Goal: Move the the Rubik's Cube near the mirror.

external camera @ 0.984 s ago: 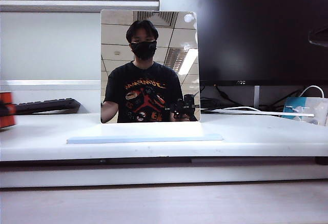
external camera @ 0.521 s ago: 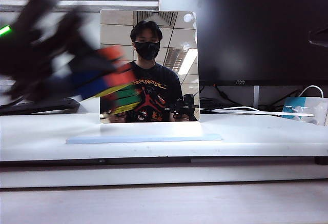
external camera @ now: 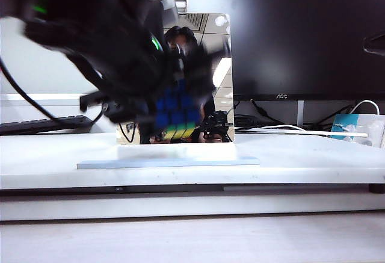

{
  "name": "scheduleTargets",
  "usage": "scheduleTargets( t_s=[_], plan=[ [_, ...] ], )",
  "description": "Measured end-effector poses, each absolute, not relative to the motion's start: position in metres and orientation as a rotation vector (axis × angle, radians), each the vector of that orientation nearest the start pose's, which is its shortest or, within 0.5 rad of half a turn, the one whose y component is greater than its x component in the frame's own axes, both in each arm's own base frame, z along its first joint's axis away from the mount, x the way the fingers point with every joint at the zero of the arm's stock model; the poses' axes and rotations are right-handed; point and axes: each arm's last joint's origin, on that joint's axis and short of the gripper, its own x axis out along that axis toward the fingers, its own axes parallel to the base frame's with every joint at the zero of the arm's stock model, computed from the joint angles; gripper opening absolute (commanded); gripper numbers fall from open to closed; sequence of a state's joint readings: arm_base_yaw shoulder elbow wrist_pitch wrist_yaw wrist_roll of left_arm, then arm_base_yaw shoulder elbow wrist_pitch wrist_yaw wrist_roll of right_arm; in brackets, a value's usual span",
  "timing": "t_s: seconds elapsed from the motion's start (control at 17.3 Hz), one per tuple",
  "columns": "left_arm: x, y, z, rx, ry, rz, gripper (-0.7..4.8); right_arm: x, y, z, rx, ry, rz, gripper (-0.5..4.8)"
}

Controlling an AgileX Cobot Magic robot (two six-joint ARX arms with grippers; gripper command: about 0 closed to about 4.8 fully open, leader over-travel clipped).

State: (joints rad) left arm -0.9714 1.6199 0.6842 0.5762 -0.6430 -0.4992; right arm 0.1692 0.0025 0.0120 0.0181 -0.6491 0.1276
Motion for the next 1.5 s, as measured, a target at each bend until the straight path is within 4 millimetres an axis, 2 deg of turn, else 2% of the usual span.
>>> scheduleTargets(
  t_s=[0.17, 0.23, 0.35, 0.58, 0.64, 0.69, 0.75, 0.87, 0.98, 1.16, 1.39, 1.45, 1.5],
  plan=[
    [0.188, -0.243, 0.164, -0.281, 0.354, -0.056, 0.58, 0.087, 0.033, 0.169, 0.113, 0.023, 0.818, -0.01],
    [0.188, -0.242, 0.162, -0.297, 0.358, -0.039, 0.59, 0.087, 0.033, 0.169, 0.113, 0.023, 0.817, -0.01],
    [0.188, -0.243, 0.160, -0.305, 0.382, -0.057, 1.20, 0.087, 0.032, 0.169, 0.113, 0.020, 0.801, -0.01],
    [0.189, -0.245, 0.159, -0.358, 0.380, -0.067, 1.22, 0.087, 0.032, 0.170, 0.111, 0.008, 0.792, -0.01],
    [0.190, -0.246, 0.157, -0.367, 0.381, -0.071, 1.84, 0.087, 0.032, 0.170, 0.111, 0.008, 0.792, -0.01],
    [0.192, -0.250, 0.152, -0.375, 0.387, -0.075, 3.09, 0.087, 0.032, 0.170, 0.111, 0.007, 0.792, -0.01],
    [0.193, -0.252, 0.152, -0.392, 0.385, -0.087, 3.53, 0.087, 0.032, 0.171, 0.111, 0.006, 0.792, -0.01],
    [0.193, -0.253, 0.150, -0.368, 0.396, -0.105, 3.60, 0.087, 0.032, 0.171, 0.111, 0.006, 0.792, -0.01],
    [0.193, -0.253, 0.151, -0.325, 0.384, -0.113, 4.75, 0.087, 0.032, 0.171, 0.111, 0.006, 0.792, -0.01],
    [0.193, -0.253, 0.159, -0.242, 0.348, -0.142, 4.79, 0.087, 0.032, 0.171, 0.111, 0.006, 0.792, -0.01],
    [0.190, -0.246, 0.187, -0.124, 0.249, -0.137, 4.79, 0.087, 0.032, 0.171, 0.111, 0.006, 0.792, -0.01],
    [0.187, -0.242, 0.201, -0.064, 0.217, -0.141, 3.37, 0.087, 0.032, 0.171, 0.111, 0.006, 0.792, -0.01],
    [0.183, -0.238, 0.214, -0.024, 0.181, -0.136, -0.35, 0.088, 0.032, 0.171, 0.111, 0.006, 0.792, -0.01]
  ],
)
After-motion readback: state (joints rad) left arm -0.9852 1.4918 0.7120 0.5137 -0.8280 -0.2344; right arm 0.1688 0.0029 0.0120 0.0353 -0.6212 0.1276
